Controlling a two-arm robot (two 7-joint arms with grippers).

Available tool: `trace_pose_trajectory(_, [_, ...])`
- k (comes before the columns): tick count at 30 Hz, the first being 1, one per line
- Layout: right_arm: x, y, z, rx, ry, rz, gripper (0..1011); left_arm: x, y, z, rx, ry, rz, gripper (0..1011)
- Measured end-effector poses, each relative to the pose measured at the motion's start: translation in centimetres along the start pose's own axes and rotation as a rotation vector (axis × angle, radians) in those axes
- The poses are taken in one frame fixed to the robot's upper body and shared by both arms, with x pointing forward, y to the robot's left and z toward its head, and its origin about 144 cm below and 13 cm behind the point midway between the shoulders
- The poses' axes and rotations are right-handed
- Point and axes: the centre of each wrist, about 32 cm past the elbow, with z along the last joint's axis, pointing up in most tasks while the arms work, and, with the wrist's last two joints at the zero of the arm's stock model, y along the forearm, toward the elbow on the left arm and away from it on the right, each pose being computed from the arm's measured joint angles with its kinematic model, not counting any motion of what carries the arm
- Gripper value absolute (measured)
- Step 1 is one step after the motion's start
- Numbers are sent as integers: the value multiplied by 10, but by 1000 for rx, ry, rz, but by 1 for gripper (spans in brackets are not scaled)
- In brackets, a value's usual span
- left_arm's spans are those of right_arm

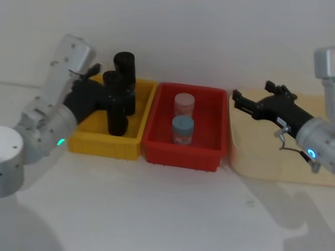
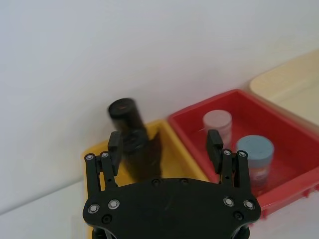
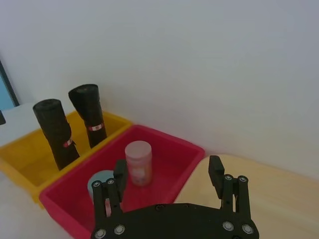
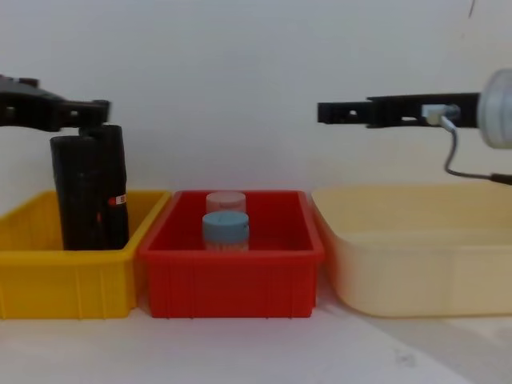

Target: Pick up the garbage bag with the one hand and transfer it to the other hand.

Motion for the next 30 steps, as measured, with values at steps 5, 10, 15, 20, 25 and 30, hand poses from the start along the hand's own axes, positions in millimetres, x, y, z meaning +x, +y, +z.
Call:
trace_pose_trajectory(5, [-2,16,5,-11,1,24,1001,16,5,-5,14,18,24,1001])
trace_pose_trajectory(10, [-3,33,8,-31,3,48,1001,32,5,-14,23,38,44,1001])
trace_pose_trajectory(15, [-4,44,8,-51,7,62,1001,43,3,-20,27,58,46,1001])
trace_pose_trajectory(20, [-5,53,6,-75,14,78,1001,52,-2,-28,30,87,30,1001])
trace_pose_trajectory(25, [-6,60,4,-94,22,95,1002,56,-6,-34,34,108,4,1001])
trace_pose_trajectory(30, [-8,65,2,-113,30,113,1001,58,-12,-41,42,134,-29,1001])
